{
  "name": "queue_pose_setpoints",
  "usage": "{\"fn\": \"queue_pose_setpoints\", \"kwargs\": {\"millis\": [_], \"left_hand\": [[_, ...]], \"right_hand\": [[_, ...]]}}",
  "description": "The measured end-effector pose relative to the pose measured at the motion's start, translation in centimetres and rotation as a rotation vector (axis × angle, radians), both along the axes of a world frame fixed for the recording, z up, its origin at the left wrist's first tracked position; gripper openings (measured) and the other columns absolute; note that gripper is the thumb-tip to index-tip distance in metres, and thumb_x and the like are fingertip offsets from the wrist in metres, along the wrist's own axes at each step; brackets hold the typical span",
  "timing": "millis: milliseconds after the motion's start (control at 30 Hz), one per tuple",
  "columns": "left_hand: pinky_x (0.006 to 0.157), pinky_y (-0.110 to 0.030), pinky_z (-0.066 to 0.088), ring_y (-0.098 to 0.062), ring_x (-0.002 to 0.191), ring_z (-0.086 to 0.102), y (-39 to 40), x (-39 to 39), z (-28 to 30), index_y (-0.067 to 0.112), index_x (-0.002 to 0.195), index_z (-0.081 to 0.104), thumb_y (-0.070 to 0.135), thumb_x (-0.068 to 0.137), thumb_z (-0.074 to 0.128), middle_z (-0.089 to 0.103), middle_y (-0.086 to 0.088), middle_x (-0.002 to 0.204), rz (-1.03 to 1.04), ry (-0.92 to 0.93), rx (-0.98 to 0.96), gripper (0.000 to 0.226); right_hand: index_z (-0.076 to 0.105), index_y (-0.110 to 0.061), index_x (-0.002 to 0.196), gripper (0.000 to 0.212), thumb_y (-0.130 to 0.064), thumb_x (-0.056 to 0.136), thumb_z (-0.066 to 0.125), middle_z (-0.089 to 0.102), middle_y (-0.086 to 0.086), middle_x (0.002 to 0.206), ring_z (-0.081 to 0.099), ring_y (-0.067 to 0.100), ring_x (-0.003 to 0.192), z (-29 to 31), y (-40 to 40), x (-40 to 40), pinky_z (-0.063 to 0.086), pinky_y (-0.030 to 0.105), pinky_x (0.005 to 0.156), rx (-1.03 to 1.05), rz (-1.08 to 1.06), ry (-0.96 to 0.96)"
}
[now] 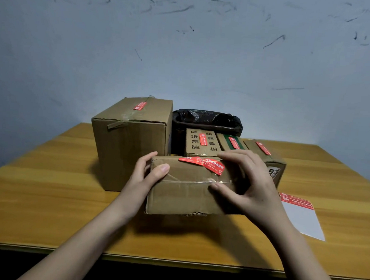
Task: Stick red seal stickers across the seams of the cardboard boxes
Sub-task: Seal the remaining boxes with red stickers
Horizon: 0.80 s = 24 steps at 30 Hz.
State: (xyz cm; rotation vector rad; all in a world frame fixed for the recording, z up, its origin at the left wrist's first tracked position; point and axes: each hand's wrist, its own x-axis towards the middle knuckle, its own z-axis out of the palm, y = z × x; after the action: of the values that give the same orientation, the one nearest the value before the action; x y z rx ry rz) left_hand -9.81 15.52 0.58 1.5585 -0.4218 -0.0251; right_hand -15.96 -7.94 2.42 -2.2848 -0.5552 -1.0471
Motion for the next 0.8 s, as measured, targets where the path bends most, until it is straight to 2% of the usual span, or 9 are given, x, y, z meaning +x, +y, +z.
{"fn": "queue_pose_setpoints", "kwargs": {"millis": [200, 367, 433, 500, 600, 667, 733, 800], "left_hand": [[0.062, -0.008, 0.047, 0.006, 0.085, 0.064, -0.1, 0.7, -0.3, 0.027, 0.125, 0.048, 0.063, 0.052, 0.060, 0.061, 0.009, 0.109, -0.031, 0.089, -0.024, 0.082], [0.060, -0.009, 0.047, 0.003, 0.073, 0.067, -0.3, 4.3, -0.8, 0.020, 0.102, 0.059, 0.071, 0.032, 0.073, 0.067, 0.004, 0.089, 0.007, 0.123, 0.042, 0.088], [0.067, -0.014, 0.047, -0.001, 0.081, 0.068, -0.3, 4.9, -1.4, 0.019, 0.105, 0.060, 0.066, 0.044, 0.064, 0.067, 0.000, 0.095, 0.000, 0.128, 0.041, 0.077], [0.079, -0.024, 0.046, -0.012, 0.097, 0.066, -0.2, 5.0, -2.1, 0.020, 0.114, 0.061, 0.069, 0.052, 0.060, 0.067, -0.003, 0.108, -0.007, 0.139, 0.050, 0.079], [0.080, -0.025, 0.044, -0.016, 0.105, 0.061, -0.1, 5.3, -2.4, 0.026, 0.113, 0.061, 0.085, 0.041, 0.064, 0.062, -0.004, 0.116, 0.012, 0.127, 0.107, 0.094], [0.081, -0.024, 0.042, -0.016, 0.108, 0.059, 0.0, 5.5, -2.5, 0.027, 0.116, 0.061, 0.089, 0.039, 0.060, 0.059, -0.004, 0.121, 0.000, 0.114, 0.145, 0.099], [0.081, -0.025, 0.042, -0.015, 0.109, 0.058, 0.0, 5.3, -2.7, 0.028, 0.118, 0.061, 0.081, 0.048, 0.059, 0.059, -0.002, 0.121, -0.007, 0.122, 0.137, 0.087], [0.076, -0.022, 0.043, -0.012, 0.102, 0.060, -0.2, 5.2, -2.6, 0.030, 0.108, 0.062, 0.073, 0.053, 0.057, 0.062, 0.000, 0.112, -0.006, 0.152, 0.116, 0.070]], "right_hand": [[0.062, -0.027, 0.114, 0.041, -0.050, 0.080, 0.065, 0.058, -0.018, 0.109, 0.054, 0.002, 0.108, 0.3, 0.0, 0.3, 0.045, 0.031, 0.090, 0.011, 0.024, 0.000], [0.065, -0.021, 0.110, 0.041, -0.050, 0.080, 0.066, 0.061, -0.012, 0.106, 0.056, 0.004, 0.105, 0.3, -0.3, 0.8, 0.046, 0.028, 0.088, 0.002, 0.029, 0.046], [0.065, -0.020, 0.110, 0.043, -0.051, 0.080, 0.065, 0.059, -0.012, 0.106, 0.055, 0.002, 0.104, 0.3, -0.4, 0.9, 0.046, 0.025, 0.086, -0.001, 0.022, 0.063], [0.066, -0.022, 0.108, 0.043, -0.053, 0.078, 0.066, 0.056, -0.013, 0.105, 0.055, 0.000, 0.102, 0.3, -0.5, 1.0, 0.045, 0.019, 0.083, 0.009, 0.025, 0.078], [0.064, -0.029, 0.102, 0.038, -0.057, 0.077, 0.065, 0.053, -0.020, 0.102, 0.055, -0.001, 0.097, 0.6, -0.7, 0.9, 0.045, 0.017, 0.076, 0.004, -0.006, 0.104], [0.063, -0.032, 0.097, 0.035, -0.060, 0.076, 0.062, 0.055, -0.019, 0.099, 0.056, 0.001, 0.093, 0.7, -0.7, 0.9, 0.049, 0.022, 0.071, -0.043, -0.044, 0.096], [0.065, -0.027, 0.096, 0.037, -0.059, 0.077, 0.063, 0.058, -0.014, 0.097, 0.058, 0.005, 0.089, 0.9, -0.8, 0.8, 0.052, 0.030, 0.065, -0.115, -0.070, 0.040], [0.067, -0.022, 0.097, 0.037, -0.054, 0.080, 0.065, 0.062, -0.009, 0.096, 0.061, 0.011, 0.087, 0.9, -0.8, 0.7, 0.052, 0.034, 0.065, -0.173, -0.083, -0.036]]}}
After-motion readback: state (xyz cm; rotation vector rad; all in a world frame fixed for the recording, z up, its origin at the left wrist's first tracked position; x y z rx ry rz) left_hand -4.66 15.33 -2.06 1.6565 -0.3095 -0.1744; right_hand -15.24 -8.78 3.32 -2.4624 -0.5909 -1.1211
